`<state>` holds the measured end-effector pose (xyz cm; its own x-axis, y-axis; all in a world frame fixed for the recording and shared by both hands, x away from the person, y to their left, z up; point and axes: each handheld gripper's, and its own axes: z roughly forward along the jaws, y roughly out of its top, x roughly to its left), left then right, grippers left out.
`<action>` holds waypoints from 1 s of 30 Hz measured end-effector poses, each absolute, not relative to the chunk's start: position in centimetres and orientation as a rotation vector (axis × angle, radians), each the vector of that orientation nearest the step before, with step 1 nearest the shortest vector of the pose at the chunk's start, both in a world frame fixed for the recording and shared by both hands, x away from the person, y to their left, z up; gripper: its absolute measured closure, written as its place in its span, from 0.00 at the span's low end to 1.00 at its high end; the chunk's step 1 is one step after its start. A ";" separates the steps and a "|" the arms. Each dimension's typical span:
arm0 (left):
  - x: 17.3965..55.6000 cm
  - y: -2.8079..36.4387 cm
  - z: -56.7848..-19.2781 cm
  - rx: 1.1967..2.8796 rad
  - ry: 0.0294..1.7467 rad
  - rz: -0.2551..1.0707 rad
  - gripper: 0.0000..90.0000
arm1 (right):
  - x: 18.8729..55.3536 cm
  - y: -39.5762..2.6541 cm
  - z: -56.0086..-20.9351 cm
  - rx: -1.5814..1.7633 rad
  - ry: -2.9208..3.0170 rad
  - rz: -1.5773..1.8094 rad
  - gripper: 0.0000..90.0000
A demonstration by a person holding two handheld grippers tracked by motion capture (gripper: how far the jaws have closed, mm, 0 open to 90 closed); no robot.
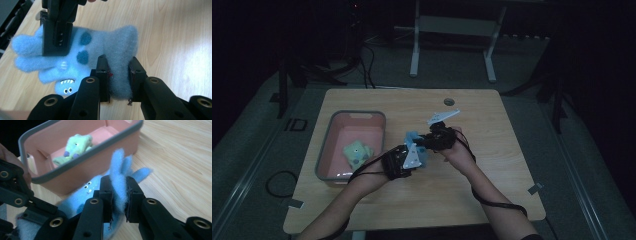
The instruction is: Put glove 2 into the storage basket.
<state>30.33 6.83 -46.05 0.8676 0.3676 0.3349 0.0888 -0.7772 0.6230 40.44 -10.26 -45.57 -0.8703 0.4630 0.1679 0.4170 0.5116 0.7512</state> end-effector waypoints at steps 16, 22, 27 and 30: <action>29.4 11.5 -45.2 2.445 0.419 0.636 0.84 | 40.4 -4.0 -44.5 0.679 2.735 1.351 0.89; 29.2 13.2 -45.1 2.456 0.458 0.644 0.84 | 40.5 -1.4 -44.4 0.643 2.759 1.367 0.90; 28.8 15.0 -45.0 2.470 0.497 0.657 0.84 | 40.4 0.3 -44.4 0.628 2.761 1.397 0.90; 28.5 16.1 -45.1 2.485 0.521 0.665 0.84 | 40.2 1.5 -44.6 0.616 2.769 1.410 0.90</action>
<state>28.49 16.10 -45.13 0.8062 0.4765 0.3507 0.2262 -0.7960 0.5615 40.23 1.48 -44.59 -0.9240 0.3279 0.1966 0.3518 0.5281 0.7728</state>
